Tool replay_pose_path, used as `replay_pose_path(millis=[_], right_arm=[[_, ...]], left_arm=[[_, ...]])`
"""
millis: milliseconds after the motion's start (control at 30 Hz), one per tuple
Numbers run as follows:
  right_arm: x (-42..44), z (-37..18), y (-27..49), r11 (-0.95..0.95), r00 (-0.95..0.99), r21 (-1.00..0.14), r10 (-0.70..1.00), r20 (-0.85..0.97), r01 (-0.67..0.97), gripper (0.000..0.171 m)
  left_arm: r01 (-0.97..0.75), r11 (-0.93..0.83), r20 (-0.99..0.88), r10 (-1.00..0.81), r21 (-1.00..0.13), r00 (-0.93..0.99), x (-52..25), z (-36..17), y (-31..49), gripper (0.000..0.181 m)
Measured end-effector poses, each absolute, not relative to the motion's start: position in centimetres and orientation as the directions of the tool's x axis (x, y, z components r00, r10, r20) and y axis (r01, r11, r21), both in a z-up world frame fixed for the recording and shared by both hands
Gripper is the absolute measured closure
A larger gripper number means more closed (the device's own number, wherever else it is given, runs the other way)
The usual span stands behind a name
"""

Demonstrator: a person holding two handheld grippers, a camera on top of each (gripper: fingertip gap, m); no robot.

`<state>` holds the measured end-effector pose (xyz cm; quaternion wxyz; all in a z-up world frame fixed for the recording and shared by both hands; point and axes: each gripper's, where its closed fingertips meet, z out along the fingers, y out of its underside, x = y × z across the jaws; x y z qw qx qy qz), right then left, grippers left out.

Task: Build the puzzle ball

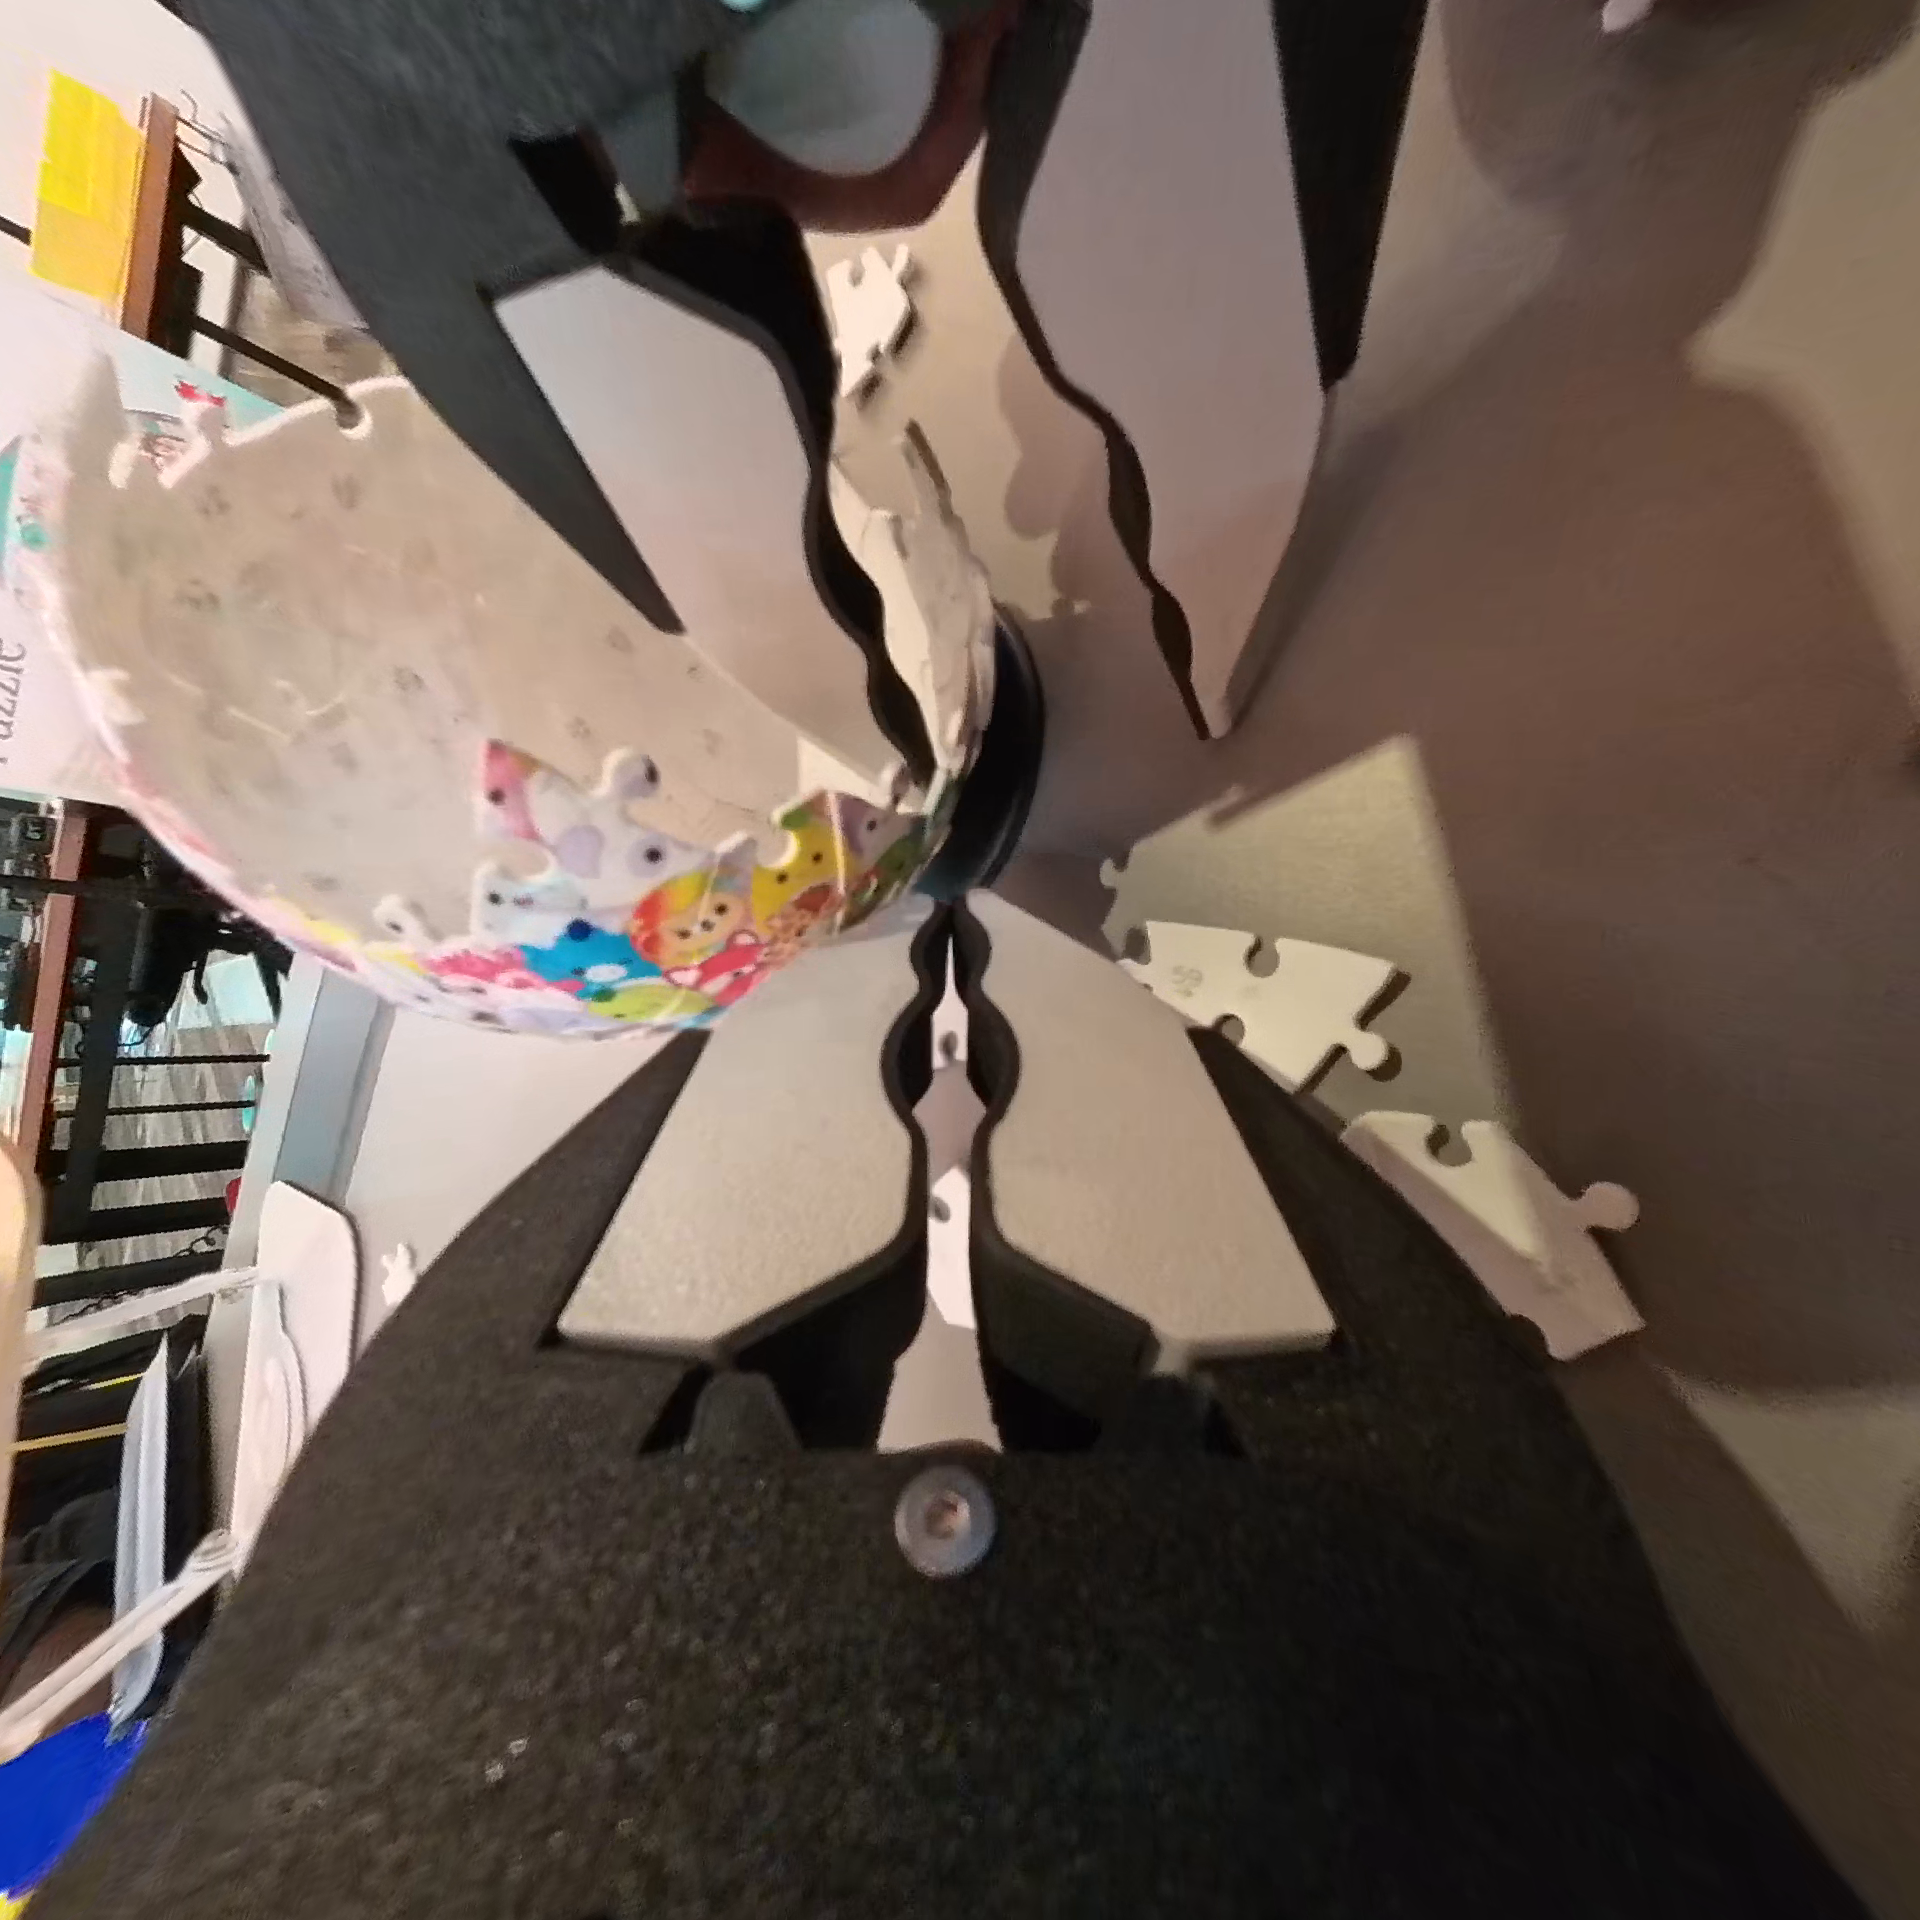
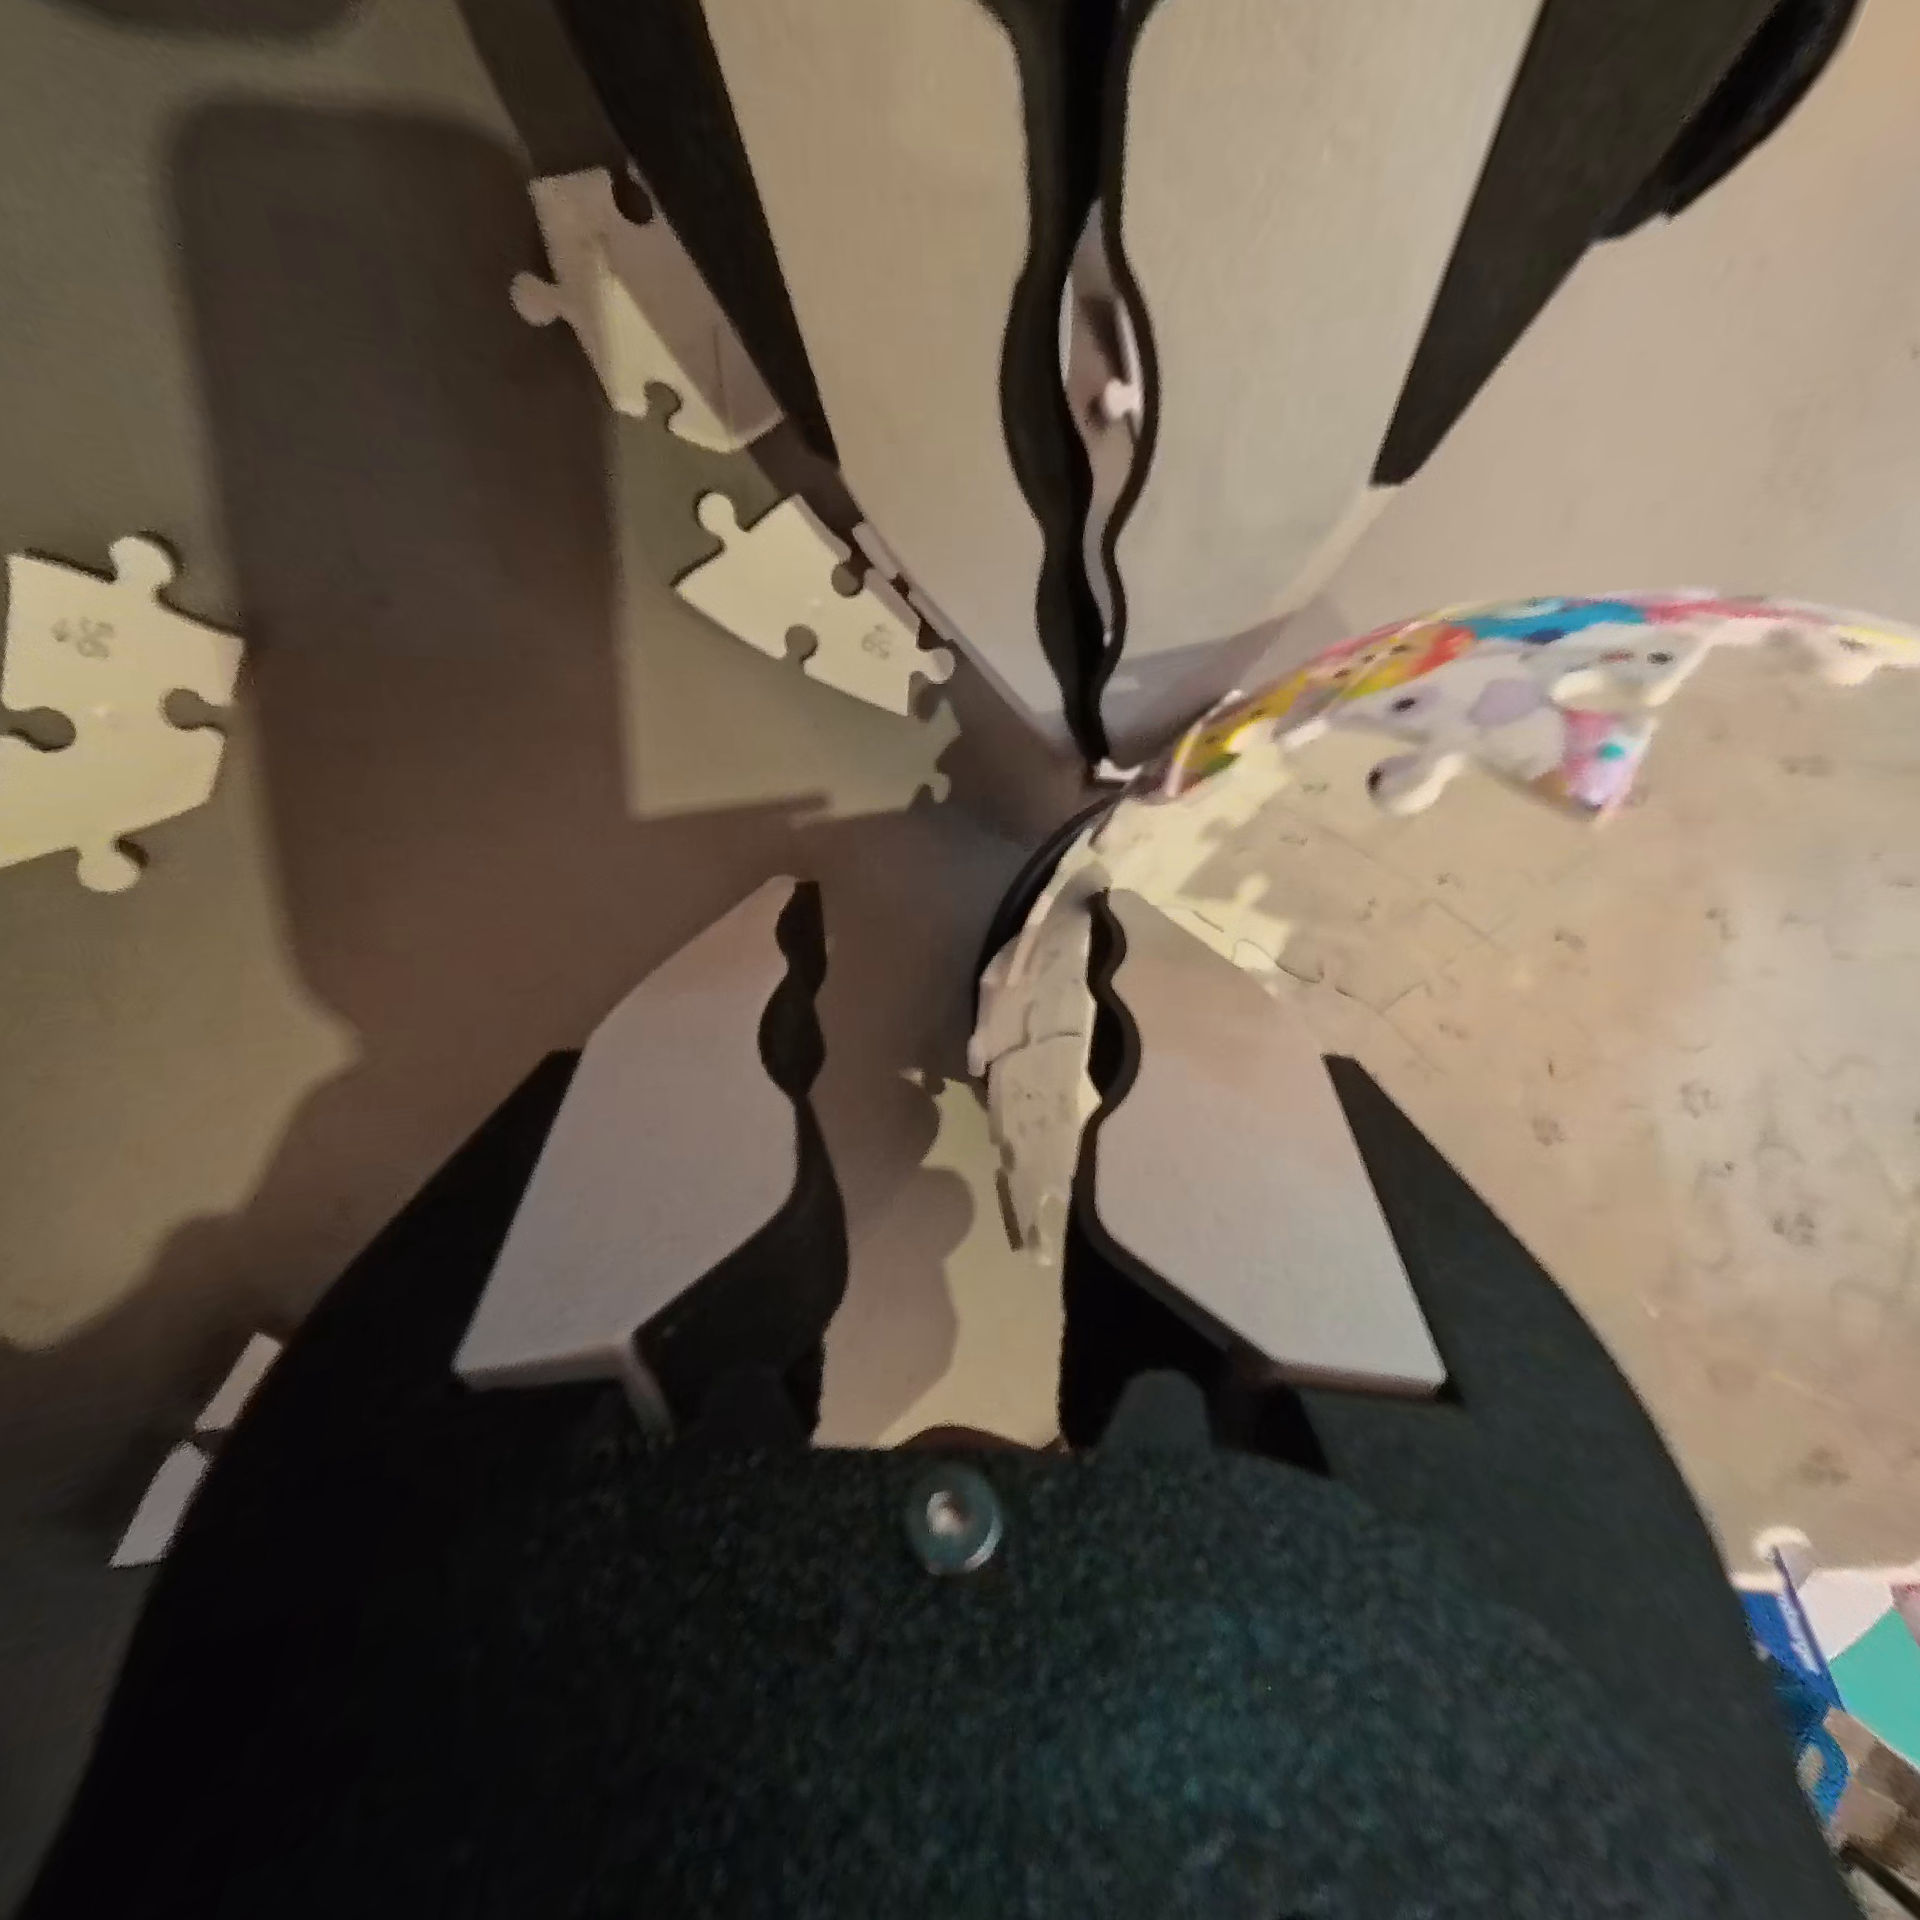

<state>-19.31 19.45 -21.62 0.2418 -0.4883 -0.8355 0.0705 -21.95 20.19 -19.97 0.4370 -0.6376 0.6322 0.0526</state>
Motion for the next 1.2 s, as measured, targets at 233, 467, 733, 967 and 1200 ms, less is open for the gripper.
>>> replay_pose_path(millis=[233, 467, 733, 967, 1200], right_arm=[[-19.4, -21.7, 19.6, 0.479, -0.382, -0.371, 0.872, 0.307, 0.796, 0.123], [-19.6, -20.3, 19.6, 0.445, -0.329, -0.435, 0.889, 0.317, 0.783, 0.115], [-16.0, -15.5, 19.2, 0.277, -0.060, -0.603, 0.933, 0.355, 0.748, 0.136], [-18.1, -18.6, 19.0, 0.402, -0.105, -0.435, 0.820, 0.563, 0.806, 0.139], [-18.5, -19.1, 19.8, 0.432, -0.166, -0.358, 0.798, 0.579, 0.828, 0.154]], left_arm=[[-0.858, 0.189, -0.632, -0.753, -0.478, 0.186, -21.8, -20.0, 20.3, 0.181], [-0.859, 0.180, -0.638, -0.743, -0.478, 0.200, -22.0, -19.9, 20.5, 0.181], [-0.832, 0.144, -0.590, -0.769, -0.536, 0.247, -22.3, -19.6, 19.6, 0.181], [-0.826, 0.125, -0.565, -0.784, -0.550, 0.258, -23.3, -19.6, 18.6, 0.181], [-0.820, 0.097, -0.549, -0.786, -0.564, 0.285, -24.7, -19.2, 17.8, 0.181]])
